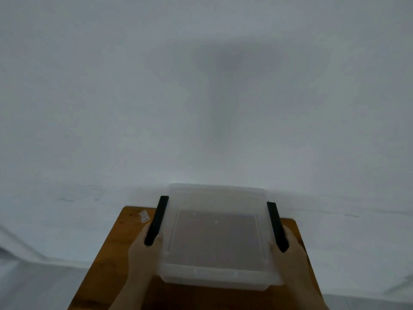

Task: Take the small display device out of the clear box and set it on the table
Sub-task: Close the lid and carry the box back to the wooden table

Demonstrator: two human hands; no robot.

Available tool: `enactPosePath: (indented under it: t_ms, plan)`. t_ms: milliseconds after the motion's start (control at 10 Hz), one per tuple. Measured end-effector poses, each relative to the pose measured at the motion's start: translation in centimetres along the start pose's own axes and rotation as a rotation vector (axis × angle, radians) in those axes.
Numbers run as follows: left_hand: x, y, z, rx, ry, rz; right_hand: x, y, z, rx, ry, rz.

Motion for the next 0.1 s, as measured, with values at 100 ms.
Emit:
enactPosePath:
  t_ms: [100]
  plan:
    - [-0.13,-0.62,0.6,-0.032,-0.009,0.002,0.19,-0.15,-0.2,0.003,0.018,-0.015]
Point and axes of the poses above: each hand's wrist, its own y-axis away from the middle knuckle, its own x-axis out of the palm, z = x × y, the point moved 2 cm from there along -y, towards the middle knuckle, and after that the axes turned 6 degrees about -x, right-handed, at the moved point
